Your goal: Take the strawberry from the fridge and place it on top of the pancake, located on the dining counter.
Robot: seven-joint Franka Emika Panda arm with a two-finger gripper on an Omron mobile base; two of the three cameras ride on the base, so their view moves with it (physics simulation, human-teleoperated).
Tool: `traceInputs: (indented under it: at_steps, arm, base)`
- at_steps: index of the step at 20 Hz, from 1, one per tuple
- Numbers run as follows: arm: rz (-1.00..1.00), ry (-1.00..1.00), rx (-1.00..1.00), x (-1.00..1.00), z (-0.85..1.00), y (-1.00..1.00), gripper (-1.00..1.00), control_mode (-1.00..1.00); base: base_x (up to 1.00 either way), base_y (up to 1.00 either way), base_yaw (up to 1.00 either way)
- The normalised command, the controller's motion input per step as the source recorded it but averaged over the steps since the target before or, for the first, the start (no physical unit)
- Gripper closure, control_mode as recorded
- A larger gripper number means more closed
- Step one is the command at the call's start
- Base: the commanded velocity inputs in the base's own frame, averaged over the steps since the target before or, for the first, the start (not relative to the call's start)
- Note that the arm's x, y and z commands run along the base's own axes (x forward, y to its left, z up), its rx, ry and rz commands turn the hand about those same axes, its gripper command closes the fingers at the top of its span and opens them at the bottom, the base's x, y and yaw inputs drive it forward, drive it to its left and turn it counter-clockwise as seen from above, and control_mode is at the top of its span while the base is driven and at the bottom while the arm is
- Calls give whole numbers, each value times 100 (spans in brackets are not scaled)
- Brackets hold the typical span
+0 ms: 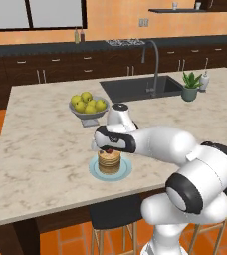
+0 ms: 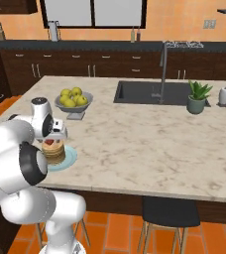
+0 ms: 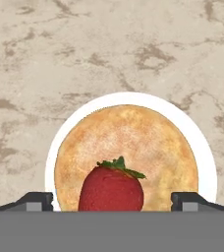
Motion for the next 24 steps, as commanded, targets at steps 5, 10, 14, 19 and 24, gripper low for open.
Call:
traceInputs:
  at_steps: [5,10,14,19,24]
  arm:
    - [0,-7,3,-35,29,-20,-100,-100]
    - [0,-2,8,-39,45,-43,-100,-100]
    - [-1,0,11,-34,31,-57,-100,-100]
    - [-3,0,10,-30,10,-57,-100,-100]
    - [-3,0,5,-14,0,-40,-100,-100]
  base:
    - [0,0,0]
    - [0,0,0]
    - [0,0,0]
    - [0,0,0]
    - [0,0,0]
